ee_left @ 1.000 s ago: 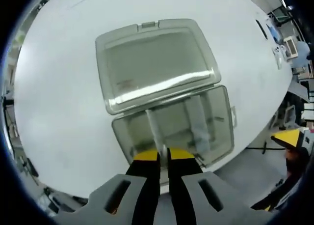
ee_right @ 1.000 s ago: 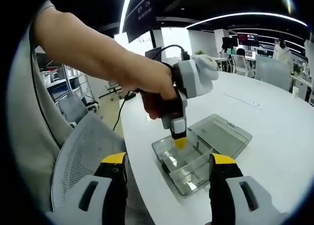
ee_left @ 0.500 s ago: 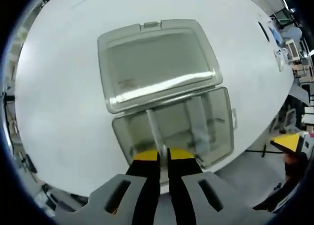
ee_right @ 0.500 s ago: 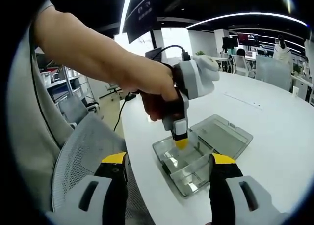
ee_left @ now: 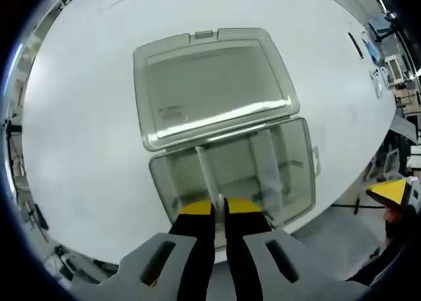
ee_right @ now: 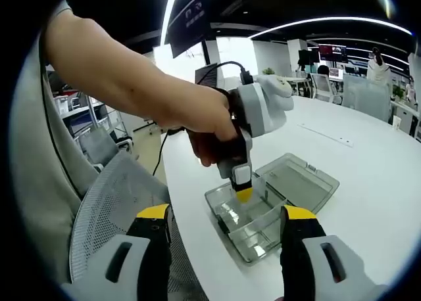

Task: Insert the divider into the dual guide fixture by aligning both edges with the guide slots and pushing it downward to the bottom, including one-sided entry, uneven engagement, binding, and posture correction.

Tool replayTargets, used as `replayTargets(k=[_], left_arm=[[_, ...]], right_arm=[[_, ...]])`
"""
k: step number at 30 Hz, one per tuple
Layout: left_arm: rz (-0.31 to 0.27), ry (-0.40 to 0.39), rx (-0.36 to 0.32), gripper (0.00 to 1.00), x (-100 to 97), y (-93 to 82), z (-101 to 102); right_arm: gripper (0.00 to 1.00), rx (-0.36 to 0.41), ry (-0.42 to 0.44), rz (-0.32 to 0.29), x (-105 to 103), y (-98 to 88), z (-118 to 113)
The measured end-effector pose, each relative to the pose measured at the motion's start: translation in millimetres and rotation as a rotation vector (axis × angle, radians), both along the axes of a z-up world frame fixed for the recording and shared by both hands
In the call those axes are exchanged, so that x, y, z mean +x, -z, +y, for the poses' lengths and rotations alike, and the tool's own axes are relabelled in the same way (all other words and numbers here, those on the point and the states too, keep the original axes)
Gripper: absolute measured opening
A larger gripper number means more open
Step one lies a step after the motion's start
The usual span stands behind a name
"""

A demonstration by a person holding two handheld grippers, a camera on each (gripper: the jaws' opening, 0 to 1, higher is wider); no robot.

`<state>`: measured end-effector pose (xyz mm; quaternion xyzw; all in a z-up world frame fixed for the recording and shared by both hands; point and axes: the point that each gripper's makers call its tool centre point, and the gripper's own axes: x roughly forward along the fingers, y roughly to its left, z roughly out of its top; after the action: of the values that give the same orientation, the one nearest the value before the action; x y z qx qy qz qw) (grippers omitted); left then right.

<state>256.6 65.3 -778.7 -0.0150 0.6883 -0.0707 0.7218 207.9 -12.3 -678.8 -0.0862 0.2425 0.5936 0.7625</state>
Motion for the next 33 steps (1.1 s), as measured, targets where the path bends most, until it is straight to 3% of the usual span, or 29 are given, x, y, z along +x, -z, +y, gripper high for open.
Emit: replayTargets(k=[33], left_arm=[[-0.01,0.033,0.015,0.02,-1.3,13.0,-1.3]], right_arm=[[0.65,-0.011,-0.003,0.0,-0.2,1.4,-0.9]])
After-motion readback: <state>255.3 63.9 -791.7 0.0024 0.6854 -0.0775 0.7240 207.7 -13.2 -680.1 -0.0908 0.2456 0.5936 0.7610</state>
